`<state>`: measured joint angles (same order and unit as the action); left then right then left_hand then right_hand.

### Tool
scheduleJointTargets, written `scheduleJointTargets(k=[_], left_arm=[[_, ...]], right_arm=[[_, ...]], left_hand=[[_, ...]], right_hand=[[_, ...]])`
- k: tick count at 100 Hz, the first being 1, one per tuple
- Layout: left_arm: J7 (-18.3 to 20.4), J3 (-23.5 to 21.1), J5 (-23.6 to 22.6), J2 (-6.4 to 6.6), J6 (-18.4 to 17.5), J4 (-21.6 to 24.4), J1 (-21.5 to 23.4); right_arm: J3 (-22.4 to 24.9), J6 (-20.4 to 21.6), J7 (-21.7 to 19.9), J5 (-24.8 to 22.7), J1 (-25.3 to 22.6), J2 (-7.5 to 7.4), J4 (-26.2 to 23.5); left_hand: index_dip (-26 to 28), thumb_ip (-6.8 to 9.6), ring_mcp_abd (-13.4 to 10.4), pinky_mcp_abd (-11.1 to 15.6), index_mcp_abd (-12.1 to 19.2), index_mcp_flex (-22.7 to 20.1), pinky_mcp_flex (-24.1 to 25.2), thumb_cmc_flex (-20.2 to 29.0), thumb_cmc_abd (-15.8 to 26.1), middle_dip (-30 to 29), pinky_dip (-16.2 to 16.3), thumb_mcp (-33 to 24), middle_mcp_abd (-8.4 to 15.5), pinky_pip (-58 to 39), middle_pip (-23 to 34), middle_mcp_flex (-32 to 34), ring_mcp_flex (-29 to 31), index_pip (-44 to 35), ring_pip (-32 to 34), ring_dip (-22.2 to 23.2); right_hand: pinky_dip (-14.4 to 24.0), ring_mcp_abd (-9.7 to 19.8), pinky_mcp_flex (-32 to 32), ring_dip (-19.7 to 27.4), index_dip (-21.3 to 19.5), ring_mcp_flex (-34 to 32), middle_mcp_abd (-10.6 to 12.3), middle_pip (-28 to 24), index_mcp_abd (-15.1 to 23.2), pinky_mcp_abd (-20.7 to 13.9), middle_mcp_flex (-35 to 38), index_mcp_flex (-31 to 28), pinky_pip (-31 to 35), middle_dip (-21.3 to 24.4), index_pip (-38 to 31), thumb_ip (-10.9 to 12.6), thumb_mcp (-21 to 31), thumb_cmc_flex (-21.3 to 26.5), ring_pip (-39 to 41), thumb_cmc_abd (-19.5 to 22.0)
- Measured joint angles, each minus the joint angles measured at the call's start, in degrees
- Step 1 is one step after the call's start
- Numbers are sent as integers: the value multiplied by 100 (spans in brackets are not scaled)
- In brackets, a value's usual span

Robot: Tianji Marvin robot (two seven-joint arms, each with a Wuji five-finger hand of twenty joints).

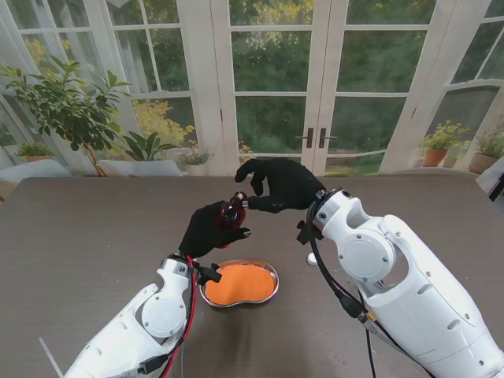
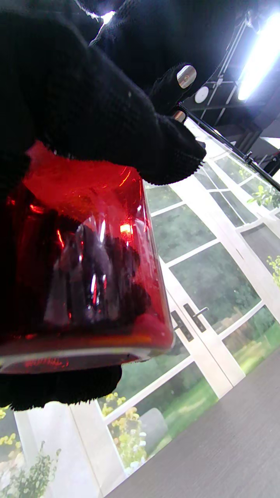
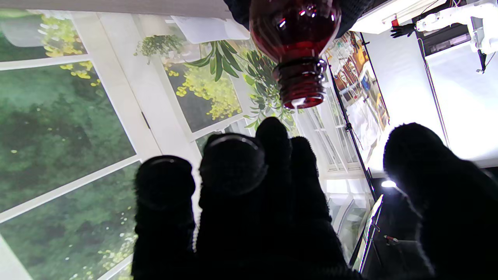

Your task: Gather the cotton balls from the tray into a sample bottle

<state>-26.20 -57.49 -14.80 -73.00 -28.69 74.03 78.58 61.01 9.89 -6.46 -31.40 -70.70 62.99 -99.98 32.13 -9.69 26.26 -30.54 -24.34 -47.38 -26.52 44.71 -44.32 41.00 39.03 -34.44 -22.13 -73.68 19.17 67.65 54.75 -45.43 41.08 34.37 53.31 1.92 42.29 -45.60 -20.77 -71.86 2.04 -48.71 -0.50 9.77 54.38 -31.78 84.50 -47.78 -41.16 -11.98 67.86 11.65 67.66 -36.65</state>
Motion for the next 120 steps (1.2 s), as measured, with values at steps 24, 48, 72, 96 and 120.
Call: scheduleJointTargets(k=[24, 48, 72, 96, 120], left_arm=[[-16, 2, -1, -1, 0, 0, -3], [-51, 2, -13, -5, 2, -3, -13], [-72, -16, -21, -6, 0, -3, -17], [-94, -20, -20, -6, 1, -3, -13], [-165, -26, -53, -11, 5, -3, 1]], right_arm=[[78, 50, 7, 4, -116, -1, -49], [166, 112, 18, -15, -288, -13, -132], [175, 140, -19, -3, -337, -31, -143], [162, 208, 109, 43, -409, -25, -147], [158, 288, 221, 75, -464, -11, -142]], left_hand=[[0, 0, 0, 0, 0, 0, 0, 0, 0, 0, 0, 0, 0, 0, 0, 0, 0, 0, 0, 0], [0, 0, 0, 0, 0, 0, 0, 0, 0, 0, 0, 0, 0, 0, 0, 0, 0, 0, 0, 0], [0, 0, 0, 0, 0, 0, 0, 0, 0, 0, 0, 0, 0, 0, 0, 0, 0, 0, 0, 0], [0, 0, 0, 0, 0, 0, 0, 0, 0, 0, 0, 0, 0, 0, 0, 0, 0, 0, 0, 0], [0, 0, 0, 0, 0, 0, 0, 1, 0, 0, 0, 0, 0, 0, 0, 0, 0, 0, 0, 0]], right_hand=[[0, 0, 0, 0, -8, 0, -2, 0, 60, 0, 12, -277, 0, 0, -215, 0, -1, 0, -1, 0], [0, -1, 0, 0, -129, 0, -3, 0, 67, 0, 72, -560, 0, 0, -314, 0, -3, 0, -1, 1], [0, -2, 0, 0, -190, 0, -26, 0, 86, 0, 79, -754, 0, 0, -372, 0, -3, 0, -2, 1], [0, -2, 5, 0, -191, 0, -33, 5, 86, 0, 148, -759, 0, 0, -335, 0, -3, 4, -8, 1], [-1, -3, 12, 0, -276, 0, -45, 69, 326, 0, 218, -1192, 0, 0, -411, 0, -3, 11, -26, 1]])
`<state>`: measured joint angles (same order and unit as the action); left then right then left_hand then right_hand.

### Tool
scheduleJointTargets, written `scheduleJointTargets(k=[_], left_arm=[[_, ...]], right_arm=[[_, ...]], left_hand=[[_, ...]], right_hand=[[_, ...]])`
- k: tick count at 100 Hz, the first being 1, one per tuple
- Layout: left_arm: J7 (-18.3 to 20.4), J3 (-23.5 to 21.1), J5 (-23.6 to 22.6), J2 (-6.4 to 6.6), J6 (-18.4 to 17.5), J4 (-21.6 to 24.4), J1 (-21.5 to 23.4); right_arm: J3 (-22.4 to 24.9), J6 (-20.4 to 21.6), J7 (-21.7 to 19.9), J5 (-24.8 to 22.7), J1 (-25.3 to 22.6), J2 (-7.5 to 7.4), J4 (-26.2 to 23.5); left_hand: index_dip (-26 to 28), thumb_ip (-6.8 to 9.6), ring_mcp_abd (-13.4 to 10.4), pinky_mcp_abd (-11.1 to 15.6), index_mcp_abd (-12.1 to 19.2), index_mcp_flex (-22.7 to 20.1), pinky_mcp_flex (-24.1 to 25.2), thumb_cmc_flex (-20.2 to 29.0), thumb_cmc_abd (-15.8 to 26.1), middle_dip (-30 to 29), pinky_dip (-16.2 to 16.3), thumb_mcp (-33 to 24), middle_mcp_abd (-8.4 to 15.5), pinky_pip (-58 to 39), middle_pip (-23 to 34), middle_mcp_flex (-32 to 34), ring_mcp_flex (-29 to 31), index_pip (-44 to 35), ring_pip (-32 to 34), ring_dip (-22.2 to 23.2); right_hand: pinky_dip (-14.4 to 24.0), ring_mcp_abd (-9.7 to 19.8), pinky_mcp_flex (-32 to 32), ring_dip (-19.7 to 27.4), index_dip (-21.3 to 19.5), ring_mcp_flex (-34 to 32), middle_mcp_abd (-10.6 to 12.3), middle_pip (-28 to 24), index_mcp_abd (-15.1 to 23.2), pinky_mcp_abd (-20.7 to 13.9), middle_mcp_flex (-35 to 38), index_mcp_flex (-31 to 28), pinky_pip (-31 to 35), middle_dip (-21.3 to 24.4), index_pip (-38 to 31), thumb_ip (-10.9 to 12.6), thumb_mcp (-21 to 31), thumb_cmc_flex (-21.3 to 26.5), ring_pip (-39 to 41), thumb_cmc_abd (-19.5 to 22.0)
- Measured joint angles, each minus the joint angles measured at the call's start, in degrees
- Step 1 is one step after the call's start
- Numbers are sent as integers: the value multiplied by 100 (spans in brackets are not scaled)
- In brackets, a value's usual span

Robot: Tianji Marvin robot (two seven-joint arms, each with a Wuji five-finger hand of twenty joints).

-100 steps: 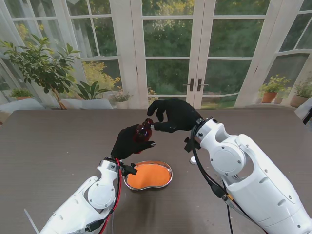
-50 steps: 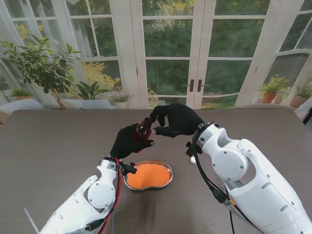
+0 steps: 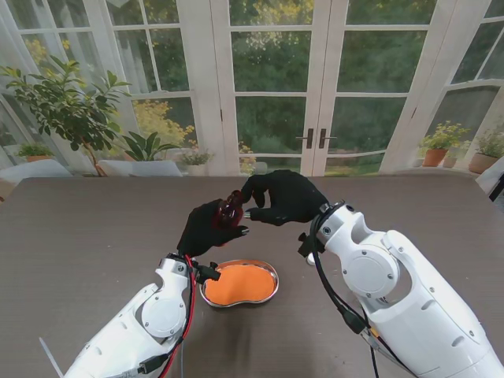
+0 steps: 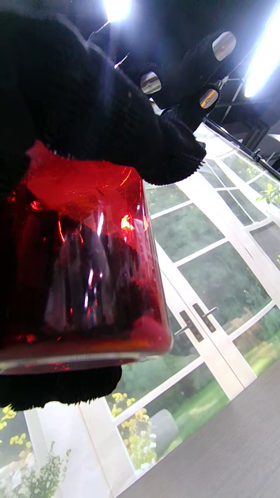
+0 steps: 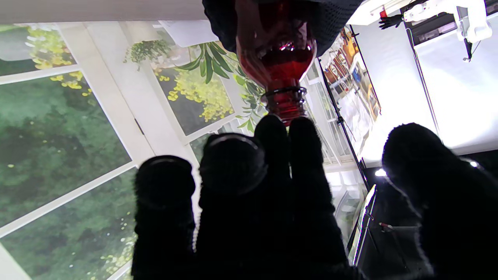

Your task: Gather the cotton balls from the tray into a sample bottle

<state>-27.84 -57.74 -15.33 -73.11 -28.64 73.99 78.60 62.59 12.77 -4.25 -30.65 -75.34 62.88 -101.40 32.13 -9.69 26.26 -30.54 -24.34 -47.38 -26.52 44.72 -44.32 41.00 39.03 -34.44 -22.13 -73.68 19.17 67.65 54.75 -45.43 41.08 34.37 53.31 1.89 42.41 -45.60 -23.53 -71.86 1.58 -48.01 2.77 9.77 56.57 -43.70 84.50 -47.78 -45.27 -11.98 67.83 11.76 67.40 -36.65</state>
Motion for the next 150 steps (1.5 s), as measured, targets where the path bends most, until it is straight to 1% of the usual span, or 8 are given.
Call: scheduleJointTargets(k=[22, 60, 98, 112, 124, 130, 141, 150], left_arm=[[-49, -18, -11, -14, -6, 2, -12], [-54, -12, -10, -21, -15, 2, -23], [25, -1, 5, -15, 3, 23, -17], [66, 5, 17, -12, 3, 24, -17], [98, 27, 39, -8, 4, 25, -19], [112, 44, 51, -7, 4, 24, -22], [124, 68, 66, -7, 1, 19, -26], [137, 71, 66, -7, -2, 19, -26]], right_arm=[[-26, 46, 161, -18, -60, 29, 6], [-33, 34, 132, -25, -65, 33, 3], [-30, -157, 261, -198, -5, 55, -4], [-91, -232, 465, -227, 72, 76, 23], [-202, -283, 718, -309, 171, 120, 109], [-269, -295, 777, -341, 233, 141, 163], [-410, -308, 814, -396, 354, 165, 264], [-503, -319, 846, -399, 437, 185, 339]], left_hand=[[0, 0, 0, 0, 0, 0, 0, 0, 0, 0, 0, 0, 0, 0, 0, 0, 0, 0, 0, 0], [0, 0, 0, 0, 0, 0, 0, 0, 0, 0, 0, 0, 0, 0, 0, 0, 0, 0, 0, 0], [1, 0, 0, 0, 0, 0, 0, 0, 0, 0, 0, 0, 0, 0, 0, 0, 0, 0, 0, 0], [1, 0, 0, 0, 0, 0, 0, 0, 0, 0, 0, 0, 0, 0, 0, 0, 0, 0, 0, 0], [1, 0, 0, 0, 0, 0, 0, 0, 0, 0, 0, 0, 0, 0, 0, 0, 0, 0, 0, 0], [1, 0, 0, 0, 0, 0, 0, 0, 0, 0, 0, 0, 0, 0, 0, 0, 0, 0, 0, 0], [1, 0, 0, 0, 0, 0, 0, 0, 0, 0, 0, 0, 0, 0, 0, 0, 0, 0, 0, 0], [1, 0, 0, 0, 0, 0, 0, 0, 0, 0, 0, 0, 0, 0, 0, 0, 0, 0, 0, 0]], right_hand=[[-4, -1, 9, 0, -57, -1, -4, 12, 278, 0, 4, -274, 0, 58, 2, 0, 135, 14, -44, -169], [-5, -2, 46, 0, -57, -2, -7, 85, 286, 0, 69, -217, 0, 116, 60, 1, 173, 16, -48, -169], [-6, -4, 53, 0, -57, -2, -7, 85, 216, 0, 123, -66, 0, 117, 151, 1, 174, 16, -54, -169], [-7, -17, 57, 0, -57, -2, -8, 85, 217, 0, 126, -88, 0, 118, 86, 1, 312, 270, -60, -264], [-12, -19, 81, 0, 331, -6, -8, 85, 307, 0, 172, -96, 0, 118, -610, -565, 483, 743, -108, -921], [-66, -19, 110, 0, 425, -22, -8, 85, 401, 0, 267, -100, 0, 45, -1018, -748, 533, 959, -116, -1266], [-78, -19, 174, 0, 431, -92, 1, 85, 535, 0, 272, -100, 0, -32, -1665, -867, 605, 1334, -118, -1725], [-82, -16, 191, 0, 432, -93, 13, 86, 600, 0, 406, -100, 0, -80, -2058, -873, 667, 1513, -118, -1812]])
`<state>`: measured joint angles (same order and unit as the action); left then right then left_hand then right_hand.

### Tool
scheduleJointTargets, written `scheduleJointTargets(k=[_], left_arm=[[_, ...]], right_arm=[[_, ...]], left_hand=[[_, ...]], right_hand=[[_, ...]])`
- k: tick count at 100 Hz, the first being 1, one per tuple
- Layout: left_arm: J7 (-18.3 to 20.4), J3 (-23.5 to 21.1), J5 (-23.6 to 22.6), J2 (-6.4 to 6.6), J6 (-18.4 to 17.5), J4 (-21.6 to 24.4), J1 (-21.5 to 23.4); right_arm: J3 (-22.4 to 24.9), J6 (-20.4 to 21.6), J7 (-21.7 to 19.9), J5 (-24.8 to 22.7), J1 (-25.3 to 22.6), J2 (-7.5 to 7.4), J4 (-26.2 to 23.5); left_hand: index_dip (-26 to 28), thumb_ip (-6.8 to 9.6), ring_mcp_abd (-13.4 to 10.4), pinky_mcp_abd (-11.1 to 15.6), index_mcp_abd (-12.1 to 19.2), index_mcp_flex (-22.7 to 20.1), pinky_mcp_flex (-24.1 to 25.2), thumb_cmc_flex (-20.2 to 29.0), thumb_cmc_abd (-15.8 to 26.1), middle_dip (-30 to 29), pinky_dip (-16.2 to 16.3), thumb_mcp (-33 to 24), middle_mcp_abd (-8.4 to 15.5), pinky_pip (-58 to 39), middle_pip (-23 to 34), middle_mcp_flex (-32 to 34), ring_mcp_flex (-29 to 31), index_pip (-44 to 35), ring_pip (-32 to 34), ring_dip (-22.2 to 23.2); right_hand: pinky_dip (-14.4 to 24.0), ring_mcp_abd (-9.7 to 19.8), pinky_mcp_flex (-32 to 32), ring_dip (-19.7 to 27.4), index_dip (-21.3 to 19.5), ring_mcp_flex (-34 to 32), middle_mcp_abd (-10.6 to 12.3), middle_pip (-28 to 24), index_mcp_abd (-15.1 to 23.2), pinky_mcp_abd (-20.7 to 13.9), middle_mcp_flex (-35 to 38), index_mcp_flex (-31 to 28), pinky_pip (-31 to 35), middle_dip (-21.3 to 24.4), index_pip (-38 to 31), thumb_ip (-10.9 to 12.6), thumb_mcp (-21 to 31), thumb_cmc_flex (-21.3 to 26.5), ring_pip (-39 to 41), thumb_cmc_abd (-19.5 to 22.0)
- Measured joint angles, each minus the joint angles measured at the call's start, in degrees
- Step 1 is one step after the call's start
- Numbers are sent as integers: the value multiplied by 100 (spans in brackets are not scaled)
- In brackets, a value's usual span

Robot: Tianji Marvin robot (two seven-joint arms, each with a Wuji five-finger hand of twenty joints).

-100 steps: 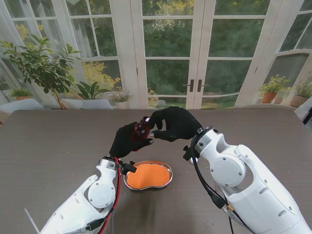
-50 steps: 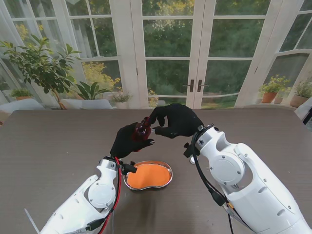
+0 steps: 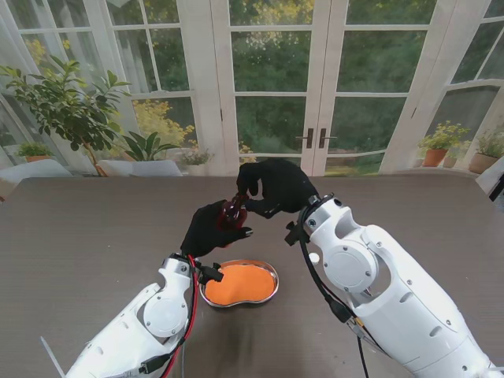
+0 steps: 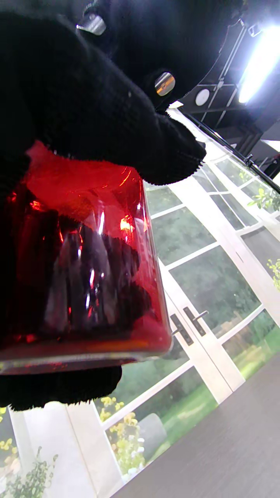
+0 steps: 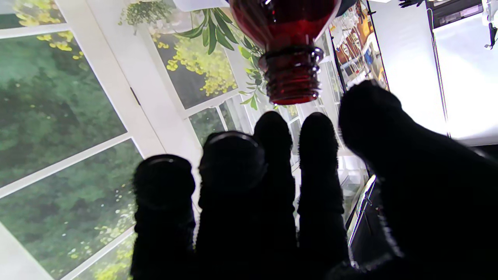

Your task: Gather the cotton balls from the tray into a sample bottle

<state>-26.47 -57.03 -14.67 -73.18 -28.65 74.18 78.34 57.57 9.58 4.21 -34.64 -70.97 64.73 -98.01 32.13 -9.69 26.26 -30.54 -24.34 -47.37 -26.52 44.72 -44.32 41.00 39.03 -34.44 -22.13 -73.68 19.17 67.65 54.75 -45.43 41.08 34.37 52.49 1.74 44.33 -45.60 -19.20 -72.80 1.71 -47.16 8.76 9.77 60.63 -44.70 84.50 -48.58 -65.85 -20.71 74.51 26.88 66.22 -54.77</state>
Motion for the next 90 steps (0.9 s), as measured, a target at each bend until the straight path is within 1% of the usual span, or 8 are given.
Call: scheduleJointTargets(k=[16, 29, 42, 58, 62, 63, 75, 90], left_arm=[[15, -2, -12, 3, -9, 17, 8], [31, -4, -12, 9, -21, 24, 14], [54, -5, -7, 17, -44, 24, 27], [45, -5, -25, 22, -78, 64, 70], [45, -5, -34, 25, -86, 83, 86], [45, -6, -36, 25, -88, 88, 90], [35, -15, -57, 27, -121, 137, 139], [10, -23, -90, 29, -145, 168, 183]], right_arm=[[-104, -45, -16, 19, 93, 23, 92], [-104, -116, -296, 87, 133, 18, 93], [-105, -205, -435, 131, 176, -3, 93], [-125, -274, -517, 200, 243, -17, 121], [-136, -283, -519, 220, 261, -17, 141], [-140, -286, -519, 226, 266, -17, 147], [-173, -317, -524, 320, 316, -13, 212], [-182, -320, -518, 408, 345, -2, 259]], left_hand=[[0, 0, 0, 0, 0, 0, 0, 0, 0, 0, 0, 0, 0, 0, 0, 0, 0, 0, 0, 0], [0, 0, 0, 0, 0, 0, 0, 0, 0, 0, 0, 0, 0, 0, 0, 0, 0, 0, 0, 0], [0, 0, 0, 0, 0, 0, 0, 0, 0, 0, 0, 0, 0, 0, 0, 0, 0, 0, 0, 0], [0, 0, 0, 0, 0, 0, 0, 0, 0, 0, 0, 0, 0, 0, 0, 0, 0, 0, 0, 0], [0, 0, 0, 0, 0, 0, 0, 0, 0, 0, 0, 0, 0, 0, 0, 0, 0, 0, 0, 0], [0, 0, 0, 0, 0, 0, 0, 0, 0, 0, 0, 0, 0, 0, 0, 0, 0, 0, 0, 0], [0, 0, 0, 0, 0, 0, 0, 0, 0, 0, 0, 0, 0, 0, 0, 0, 0, 0, 0, 0], [0, 0, 0, 0, 0, 0, 0, 0, 0, 0, 0, 0, 0, 0, 0, 0, 0, 0, 0, 0]], right_hand=[[-57, 12, 52, 0, -139, -2, 28, -20, -41, 0, 153, 24, 0, -122, -495, -1, 176, 59, 7, 87], [-58, 32, 53, 0, -365, -2, 24, -255, -343, 0, 166, 350, 0, -258, -761, -1, 179, 41, 7, 652], [-59, 35, 54, 0, -646, -2, 24, -258, -627, 0, 80, 747, 0, -219, -1040, -1, 270, -143, 7, 802], [-60, 35, 54, 0, -908, -2, 22, -364, -731, 0, 52, 899, 0, -163, -1284, -4, 441, -804, 65, 1100], [-60, 35, 54, 0, -987, -2, 10, -378, -761, 2, 52, 906, 0, -133, -1338, -52, 494, -998, 69, 1189], [-60, 35, 54, 0, -1004, -2, 6, -387, -769, 2, 52, 907, 0, -119, -1340, -53, 519, -1088, 77, 1296], [-60, 29, 92, 0, -1211, -2, -18, -459, -823, 15, 60, 902, 0, -30, -1345, -112, 593, -1528, 152, 1485], [-60, 17, 241, -2, -1505, -2, -82, -539, -877, 192, 222, 720, 0, 14, -1345, -114, 634, -2082, 348, 2013]])
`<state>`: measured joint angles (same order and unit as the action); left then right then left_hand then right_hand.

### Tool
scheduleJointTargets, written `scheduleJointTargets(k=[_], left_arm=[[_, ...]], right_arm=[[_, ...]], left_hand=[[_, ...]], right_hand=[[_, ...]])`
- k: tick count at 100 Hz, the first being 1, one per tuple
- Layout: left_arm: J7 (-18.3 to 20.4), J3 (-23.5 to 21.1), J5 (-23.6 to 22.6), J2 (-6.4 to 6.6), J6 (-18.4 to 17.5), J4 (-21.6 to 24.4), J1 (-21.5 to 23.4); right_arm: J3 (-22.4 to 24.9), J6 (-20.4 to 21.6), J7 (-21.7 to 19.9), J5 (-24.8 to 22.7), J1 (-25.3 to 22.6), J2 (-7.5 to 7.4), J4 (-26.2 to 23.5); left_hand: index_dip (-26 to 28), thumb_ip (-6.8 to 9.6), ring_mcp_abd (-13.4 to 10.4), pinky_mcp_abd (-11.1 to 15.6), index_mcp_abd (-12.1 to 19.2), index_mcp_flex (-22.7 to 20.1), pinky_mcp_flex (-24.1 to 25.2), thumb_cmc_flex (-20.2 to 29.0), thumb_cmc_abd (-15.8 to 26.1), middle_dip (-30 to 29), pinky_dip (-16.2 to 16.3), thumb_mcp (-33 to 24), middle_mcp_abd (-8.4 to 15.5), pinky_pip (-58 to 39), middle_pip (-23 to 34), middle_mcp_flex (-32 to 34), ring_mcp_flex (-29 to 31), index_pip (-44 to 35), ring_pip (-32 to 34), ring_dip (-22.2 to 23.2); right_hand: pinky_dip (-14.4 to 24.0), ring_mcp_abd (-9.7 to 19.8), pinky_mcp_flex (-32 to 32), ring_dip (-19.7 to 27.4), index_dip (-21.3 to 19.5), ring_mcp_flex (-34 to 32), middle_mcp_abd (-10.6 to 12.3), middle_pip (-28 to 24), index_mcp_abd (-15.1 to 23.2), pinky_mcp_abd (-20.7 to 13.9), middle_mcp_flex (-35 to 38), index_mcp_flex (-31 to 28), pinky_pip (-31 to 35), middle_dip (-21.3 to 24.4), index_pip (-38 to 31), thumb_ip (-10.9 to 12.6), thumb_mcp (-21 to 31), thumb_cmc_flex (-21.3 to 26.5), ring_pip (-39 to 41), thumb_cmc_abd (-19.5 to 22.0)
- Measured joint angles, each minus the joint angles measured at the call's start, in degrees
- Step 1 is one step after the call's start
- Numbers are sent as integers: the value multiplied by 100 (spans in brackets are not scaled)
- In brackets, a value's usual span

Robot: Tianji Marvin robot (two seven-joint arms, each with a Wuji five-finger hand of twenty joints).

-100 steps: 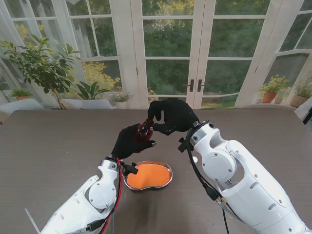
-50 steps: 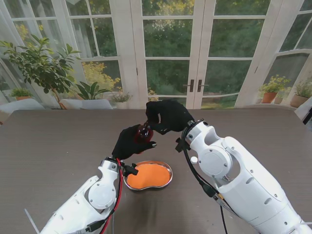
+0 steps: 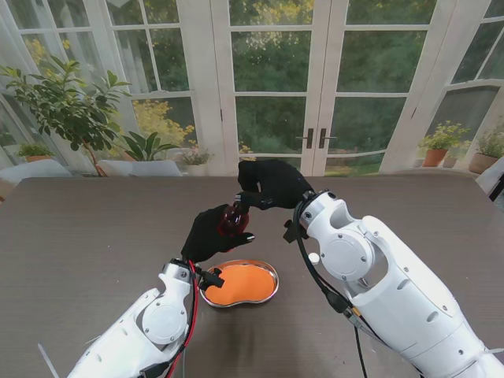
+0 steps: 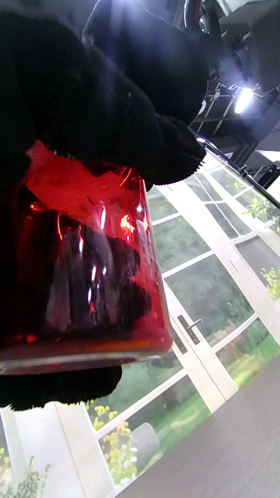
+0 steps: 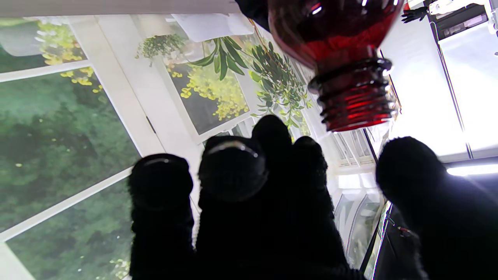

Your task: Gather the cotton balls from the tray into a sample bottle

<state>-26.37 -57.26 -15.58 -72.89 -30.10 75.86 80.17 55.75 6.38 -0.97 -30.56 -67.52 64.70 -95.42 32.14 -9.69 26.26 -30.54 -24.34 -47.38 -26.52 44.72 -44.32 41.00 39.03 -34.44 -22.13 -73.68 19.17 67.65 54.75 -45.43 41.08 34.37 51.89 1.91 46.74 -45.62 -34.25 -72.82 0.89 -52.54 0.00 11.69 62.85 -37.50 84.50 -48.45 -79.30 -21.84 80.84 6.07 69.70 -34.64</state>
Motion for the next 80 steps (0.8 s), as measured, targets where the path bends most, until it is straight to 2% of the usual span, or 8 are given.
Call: scheduleJointTargets(k=[27, 32, 52, 60, 67, 72, 80], left_arm=[[-34, -21, -23, 0, -36, 2, 12], [-39, -22, -23, 0, -36, 3, 12], [-43, -22, -24, 0, -39, 3, 2], [-43, -22, -24, 0, -39, 3, -1], [-41, -22, -23, 0, -39, 8, -1], [-39, -25, -23, 0, -36, 13, 1], [-37, -33, -21, 0, -30, 21, 4]], right_arm=[[25, 10, -23, 119, -7, 11, 5], [35, 26, -45, 120, -13, 11, 4], [37, 129, 45, 123, -61, 11, 3], [25, 193, 152, 105, -75, 18, 6], [35, 312, 156, 82, -86, 21, 11], [52, 427, 165, 69, -99, 22, 12], [58, 518, 260, -27, -122, 24, 11]], left_hand=[[0, 0, 0, 0, 0, 0, 0, 0, 0, 0, 0, 0, 0, 0, 0, 0, 0, 0, 0, 0], [0, 0, 0, 0, 0, 0, 0, 0, 0, 0, 0, 0, 0, 0, 0, 0, 0, 0, 0, 0], [0, 0, 0, 0, 0, 0, 0, 0, 0, 0, 0, 0, 0, 0, 0, 0, 0, 0, 0, 0], [0, 0, 0, 0, 0, 0, 0, 0, 0, 0, 0, 0, 0, 0, 0, 0, 0, 0, 0, 0], [0, 0, 0, 0, 0, 0, 0, 0, 0, 0, 0, 0, 0, 0, 0, 0, 0, 0, 0, 0], [0, 0, 0, 0, 0, 0, 0, 0, 0, 0, 0, 0, 0, 0, 0, 0, 0, 0, 0, 0], [0, 0, 0, 0, 0, 0, 0, 0, 0, 0, 0, 0, 0, 0, 0, 0, 0, 0, 0, 0]], right_hand=[[-1, -46, 148, -110, -260, -1, -39, -44, -10, 93, 270, -308, 0, -6, -1, 0, 9, -506, 244, 558], [-1, -50, 156, -110, -309, -1, -44, -44, -10, 94, 276, -346, 0, -10, -1, 38, 9, -631, 246, 776], [-1, -103, 163, -111, -407, -2, -73, 10, -3, 95, 344, -598, 0, -12, 152, 161, 11, -771, 291, 975], [-1, -103, 162, -111, -408, -2, -70, 43, 96, 95, 344, -601, 0, -69, 173, 119, 11, -272, 291, 394], [-47, -50, 151, -111, -404, -2, -59, 106, 191, 95, 264, -503, 0, -115, 84, 0, 12, 504, 291, -349], [-70, 13, 148, -111, -231, -2, -52, 204, 311, 95, 196, -454, 0, -202, 83, -1, 6, 1069, 291, -676], [-72, 83, 144, -111, -3, -2, -45, 295, 378, 93, 114, -255, 0, -250, 85, -1, -59, 1652, 291, -1181]])
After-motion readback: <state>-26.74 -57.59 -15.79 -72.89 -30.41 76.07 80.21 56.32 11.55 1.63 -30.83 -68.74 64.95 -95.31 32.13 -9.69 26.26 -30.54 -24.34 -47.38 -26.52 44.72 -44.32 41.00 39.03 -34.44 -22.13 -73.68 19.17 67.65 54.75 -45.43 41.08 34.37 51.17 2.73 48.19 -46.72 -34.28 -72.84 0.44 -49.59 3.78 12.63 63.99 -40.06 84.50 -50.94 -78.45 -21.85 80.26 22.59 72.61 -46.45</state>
